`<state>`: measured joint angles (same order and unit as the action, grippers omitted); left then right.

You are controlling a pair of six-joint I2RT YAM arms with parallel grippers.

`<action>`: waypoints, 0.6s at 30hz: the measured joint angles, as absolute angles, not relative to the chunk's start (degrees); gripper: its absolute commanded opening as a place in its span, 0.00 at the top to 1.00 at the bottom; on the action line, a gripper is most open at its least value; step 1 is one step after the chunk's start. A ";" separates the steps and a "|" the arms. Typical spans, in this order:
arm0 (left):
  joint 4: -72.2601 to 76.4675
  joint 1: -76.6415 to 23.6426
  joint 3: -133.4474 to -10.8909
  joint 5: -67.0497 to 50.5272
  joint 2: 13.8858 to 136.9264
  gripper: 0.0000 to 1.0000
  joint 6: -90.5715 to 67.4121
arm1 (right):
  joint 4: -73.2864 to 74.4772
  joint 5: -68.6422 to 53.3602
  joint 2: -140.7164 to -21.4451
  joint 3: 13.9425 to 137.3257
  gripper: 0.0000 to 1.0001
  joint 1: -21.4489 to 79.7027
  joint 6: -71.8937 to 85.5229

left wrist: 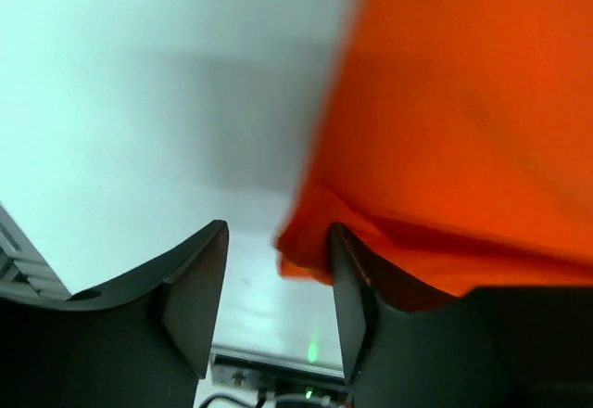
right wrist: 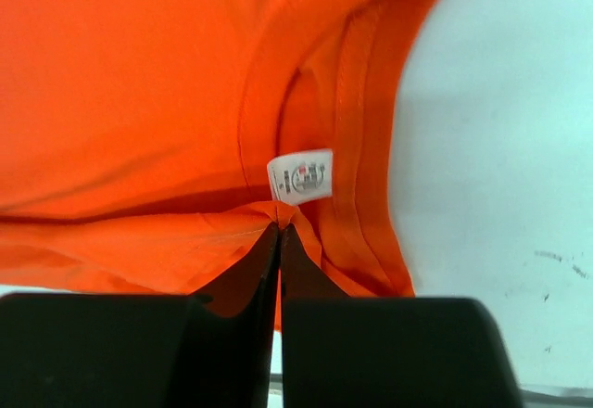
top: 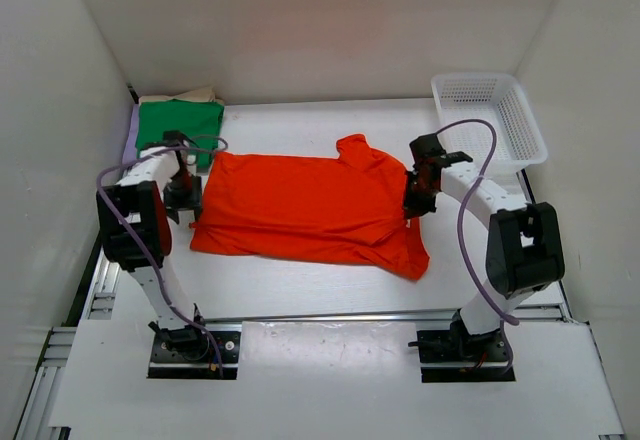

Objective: Fold and stack the t-shirts
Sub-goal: Fold the flattened tshirt in 1/3 of the way

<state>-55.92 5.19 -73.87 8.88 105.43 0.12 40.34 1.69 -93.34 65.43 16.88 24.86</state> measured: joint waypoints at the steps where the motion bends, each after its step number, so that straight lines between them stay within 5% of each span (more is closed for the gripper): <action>1: -56.03 6.72 -75.99 8.36 106.48 0.40 0.08 | 40.29 1.69 -94.21 66.37 1.00 16.80 24.77; 6: -55.31 14.76 -83.02 7.70 107.59 0.30 0.05 | 40.38 1.08 -95.96 68.93 0.97 16.38 24.51; 8: -54.22 15.73 -80.68 8.08 105.56 0.25 -0.03 | 40.49 0.84 -96.05 69.28 0.87 16.25 24.43; 9: -54.00 15.44 -78.76 8.19 104.18 0.25 -0.01 | 40.58 0.71 -96.05 69.47 0.72 16.25 24.49; 12: -54.48 13.08 -70.96 7.75 99.77 0.22 -0.03 | 41.28 0.67 -96.09 70.78 0.50 16.08 24.49; 18: -55.70 11.46 -58.41 5.65 95.98 0.21 0.01 | 43.00 1.26 -94.11 73.01 0.43 15.75 24.25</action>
<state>-55.70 11.46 -58.41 5.65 95.98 0.01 43.00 1.26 -94.11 73.01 15.75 24.25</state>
